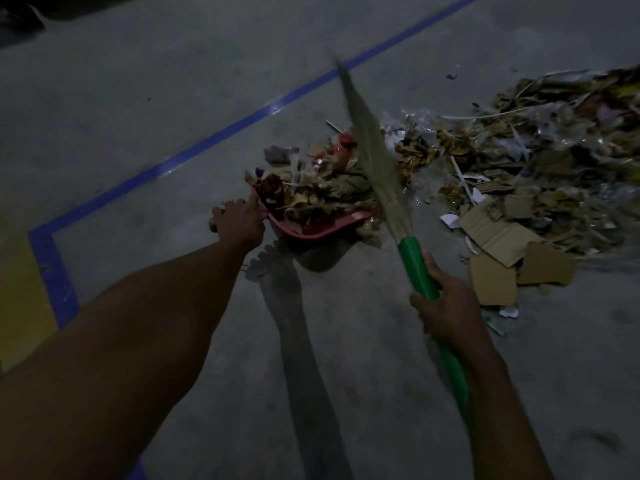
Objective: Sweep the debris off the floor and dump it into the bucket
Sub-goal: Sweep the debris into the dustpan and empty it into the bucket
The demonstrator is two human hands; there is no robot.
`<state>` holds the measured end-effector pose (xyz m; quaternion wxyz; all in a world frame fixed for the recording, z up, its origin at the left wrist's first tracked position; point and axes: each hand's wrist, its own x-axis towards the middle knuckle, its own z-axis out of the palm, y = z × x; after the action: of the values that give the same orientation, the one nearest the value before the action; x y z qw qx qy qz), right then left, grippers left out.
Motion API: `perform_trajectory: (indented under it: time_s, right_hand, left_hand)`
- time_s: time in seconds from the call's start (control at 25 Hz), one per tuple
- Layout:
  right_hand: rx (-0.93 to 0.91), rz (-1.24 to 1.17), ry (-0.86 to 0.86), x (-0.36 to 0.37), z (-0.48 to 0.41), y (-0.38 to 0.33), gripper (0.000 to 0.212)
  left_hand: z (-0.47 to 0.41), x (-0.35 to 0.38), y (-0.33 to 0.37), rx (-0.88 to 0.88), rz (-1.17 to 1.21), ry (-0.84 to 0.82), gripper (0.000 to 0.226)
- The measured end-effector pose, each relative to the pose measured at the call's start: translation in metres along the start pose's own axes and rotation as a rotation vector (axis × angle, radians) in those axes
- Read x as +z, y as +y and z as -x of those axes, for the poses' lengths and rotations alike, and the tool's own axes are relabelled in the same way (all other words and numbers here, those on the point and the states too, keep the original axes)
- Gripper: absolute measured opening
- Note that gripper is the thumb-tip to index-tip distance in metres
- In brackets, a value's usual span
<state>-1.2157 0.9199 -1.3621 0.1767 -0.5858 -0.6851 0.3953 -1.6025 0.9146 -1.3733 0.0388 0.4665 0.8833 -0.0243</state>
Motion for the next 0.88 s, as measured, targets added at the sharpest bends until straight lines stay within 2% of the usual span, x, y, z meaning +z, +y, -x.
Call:
perform_trajectory:
  time_s: [0.08, 0.2, 0.36, 0.52, 0.64, 0.88]
  right_hand:
    - [0.020, 0.097, -0.064, 0.003, -0.006, 0.000, 0.086]
    - [-0.014, 0.098, -0.104, 0.023, 0.011, 0.003, 0.089]
    - [-0.056, 0.052, -0.087, 0.034, 0.042, 0.004, 0.089]
    - [-0.111, -0.035, -0.024, 0.012, 0.065, 0.013, 0.090]
    - [-0.065, 0.060, -0.005, -0.004, 0.038, 0.013, 0.090]
    - [0.013, 0.081, -0.138, 0.019, 0.043, -0.004, 0.088]
  left_hand:
    - [0.000, 0.000, 0.001, -0.003, -0.004, -0.001, 0.048]
    - [-0.003, -0.003, 0.003, -0.004, 0.000, 0.007, 0.049]
    - [-0.001, -0.003, 0.003, -0.017, -0.014, 0.035, 0.048]
    - [-0.004, -0.006, 0.004, -0.009, 0.002, 0.021, 0.043]
    - [0.000, -0.006, 0.006, -0.007, 0.000, 0.030, 0.044]
    - [0.011, -0.003, 0.022, 0.004, -0.001, 0.100, 0.044]
